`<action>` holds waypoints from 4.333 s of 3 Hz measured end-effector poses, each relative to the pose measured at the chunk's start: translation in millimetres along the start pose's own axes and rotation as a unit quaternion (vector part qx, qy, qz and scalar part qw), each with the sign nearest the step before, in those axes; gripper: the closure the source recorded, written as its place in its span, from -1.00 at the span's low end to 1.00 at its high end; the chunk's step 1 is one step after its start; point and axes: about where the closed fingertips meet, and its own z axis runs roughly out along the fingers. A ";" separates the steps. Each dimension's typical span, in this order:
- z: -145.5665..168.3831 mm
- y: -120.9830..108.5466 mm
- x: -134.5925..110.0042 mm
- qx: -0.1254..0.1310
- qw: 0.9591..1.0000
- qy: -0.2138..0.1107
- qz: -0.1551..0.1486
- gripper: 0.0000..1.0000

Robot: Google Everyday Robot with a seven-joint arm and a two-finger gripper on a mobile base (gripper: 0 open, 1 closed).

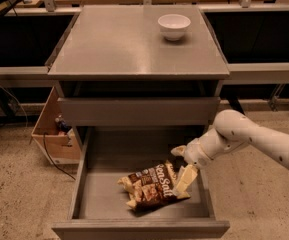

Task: Pick brown chip bag from middle drawer and place on counter

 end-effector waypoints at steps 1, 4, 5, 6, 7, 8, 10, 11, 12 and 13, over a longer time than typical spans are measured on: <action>37.8 -27.9 4.5 -0.008 0.999 -0.031 -0.010 -1.00; 126.0 -89.7 20.4 -0.029 0.997 -0.068 -0.031 -1.00; 143.8 -89.3 28.1 -0.039 0.997 -0.066 -0.024 -0.63; 146.2 -88.9 29.1 -0.041 0.997 -0.066 -0.024 -0.18; 142.7 -80.9 30.0 -0.042 0.996 -0.070 -0.025 0.29; 120.6 -64.1 24.9 -0.035 0.995 -0.084 -0.027 0.93; 56.5 -39.3 -8.2 -0.023 0.995 -0.098 -0.019 1.00; -7.6 -31.5 -27.5 0.016 0.996 -0.083 -0.016 1.00; -75.8 -26.7 -40.6 0.068 0.996 -0.064 -0.014 1.00; -154.4 -14.8 -64.4 0.136 0.989 -0.045 -0.032 1.00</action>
Offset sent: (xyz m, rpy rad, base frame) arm 0.0791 0.0534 -0.1058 0.1960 -0.0764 0.0369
